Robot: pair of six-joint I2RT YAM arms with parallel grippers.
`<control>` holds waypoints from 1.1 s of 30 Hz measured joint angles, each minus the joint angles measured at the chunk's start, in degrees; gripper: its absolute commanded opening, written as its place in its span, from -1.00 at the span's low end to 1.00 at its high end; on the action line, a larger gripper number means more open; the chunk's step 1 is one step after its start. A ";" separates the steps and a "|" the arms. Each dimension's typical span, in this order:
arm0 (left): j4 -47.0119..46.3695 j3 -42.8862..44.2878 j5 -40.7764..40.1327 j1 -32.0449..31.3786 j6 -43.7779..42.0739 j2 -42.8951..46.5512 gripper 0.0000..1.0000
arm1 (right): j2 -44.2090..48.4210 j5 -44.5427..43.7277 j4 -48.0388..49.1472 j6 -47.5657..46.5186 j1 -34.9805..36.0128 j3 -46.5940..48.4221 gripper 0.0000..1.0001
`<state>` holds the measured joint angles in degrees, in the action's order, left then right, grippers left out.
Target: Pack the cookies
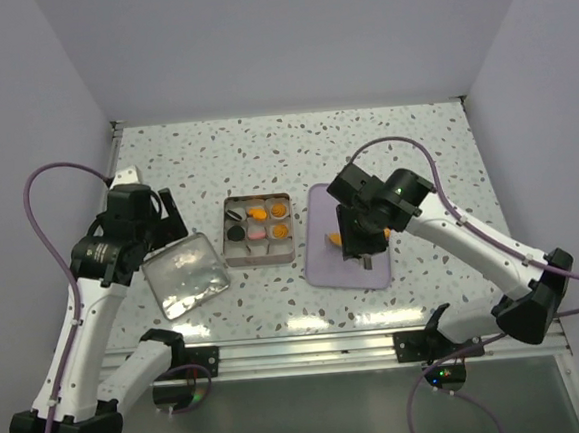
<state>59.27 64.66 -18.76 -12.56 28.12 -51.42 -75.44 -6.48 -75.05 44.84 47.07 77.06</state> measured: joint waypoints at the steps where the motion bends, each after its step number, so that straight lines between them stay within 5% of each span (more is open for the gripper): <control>1: 0.00 0.17 -0.11 0.00 -0.17 -0.02 1.00 | -1.53 0.02 -0.22 -0.46 0.00 2.86 -0.24; 19: -0.07 2.80 -2.29 0.00 -0.28 -2.45 1.00 | -31.63 7.58 0.15 -5.42 10.80 42.86 -0.27; 33: -0.13 3.58 -5.16 -0.02 -2.75 3.21 1.00 | -38.73 10.56 1.29 -5.92 11.41 46.45 -0.26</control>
<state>59.13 68.25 -23.92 -12.58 25.36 -48.21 -114.17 4.08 -73.76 38.92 58.48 123.50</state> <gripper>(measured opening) 0.997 0.385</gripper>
